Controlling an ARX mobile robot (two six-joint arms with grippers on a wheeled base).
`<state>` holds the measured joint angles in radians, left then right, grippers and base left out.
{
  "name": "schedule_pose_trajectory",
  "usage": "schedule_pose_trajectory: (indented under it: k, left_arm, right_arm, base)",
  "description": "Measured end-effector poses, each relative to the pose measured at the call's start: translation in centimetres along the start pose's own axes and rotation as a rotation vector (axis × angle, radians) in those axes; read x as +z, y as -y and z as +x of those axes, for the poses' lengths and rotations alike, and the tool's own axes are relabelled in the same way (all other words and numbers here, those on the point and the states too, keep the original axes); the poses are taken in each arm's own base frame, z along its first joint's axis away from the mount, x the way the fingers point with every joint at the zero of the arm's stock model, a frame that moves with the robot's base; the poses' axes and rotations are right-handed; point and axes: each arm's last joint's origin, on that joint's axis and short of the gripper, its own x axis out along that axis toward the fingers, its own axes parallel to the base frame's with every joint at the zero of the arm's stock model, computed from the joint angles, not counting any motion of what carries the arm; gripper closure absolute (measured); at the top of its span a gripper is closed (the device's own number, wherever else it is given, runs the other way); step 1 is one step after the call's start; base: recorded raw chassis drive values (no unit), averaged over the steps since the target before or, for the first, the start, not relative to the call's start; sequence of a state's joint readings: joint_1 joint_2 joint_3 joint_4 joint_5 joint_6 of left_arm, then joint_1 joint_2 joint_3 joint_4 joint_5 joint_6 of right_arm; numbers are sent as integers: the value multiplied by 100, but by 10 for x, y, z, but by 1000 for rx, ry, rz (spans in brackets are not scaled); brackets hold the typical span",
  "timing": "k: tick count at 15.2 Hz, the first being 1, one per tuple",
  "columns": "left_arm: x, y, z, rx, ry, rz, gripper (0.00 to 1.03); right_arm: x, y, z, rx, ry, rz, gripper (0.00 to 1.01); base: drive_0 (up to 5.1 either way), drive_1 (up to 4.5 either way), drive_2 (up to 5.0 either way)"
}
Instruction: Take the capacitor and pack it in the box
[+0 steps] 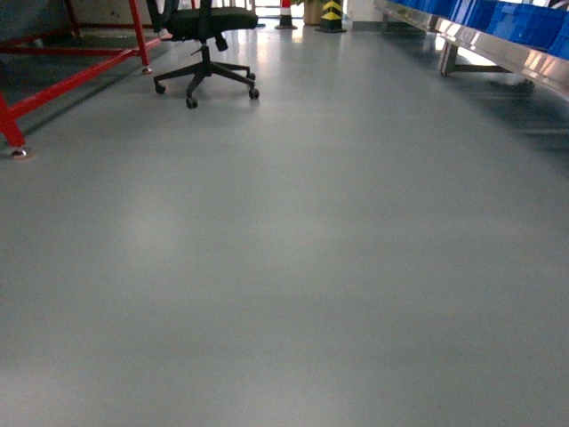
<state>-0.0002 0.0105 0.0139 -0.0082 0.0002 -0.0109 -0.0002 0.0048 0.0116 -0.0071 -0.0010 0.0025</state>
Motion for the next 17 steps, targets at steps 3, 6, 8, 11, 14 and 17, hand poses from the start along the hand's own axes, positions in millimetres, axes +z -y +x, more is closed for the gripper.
schedule_pose_trajectory:
  k: [3,6,8,11,14,17]
  left_arm:
    - [0,0,0,2,0,0,59]
    - [0,0,0,-1,1,0,59]
    - [0,0,0,1,3,0,59]
    - [0,0,0,0,1,0,59]
    - [0,0,0,-1,5,0,59]
    - [0,0,0,1,2,0,59]
  right_arm:
    - [0,0,0,0,3,0,3]
    - [0,0,0,-1,2,0,3]
    - [1,0,0,-1,8,0,3]
    - [0,0,0,0,2,0,3]
    - [0,0,0,-1,2,0,3]
    - [0,0,0,-1,3,0,3]
  base:
    - [-488,257,257]
    - [-488,257,257]
    - [-491,252,252]
    - [-495,246,246]
    - [-495,246,246]
    - [-495,246,246]
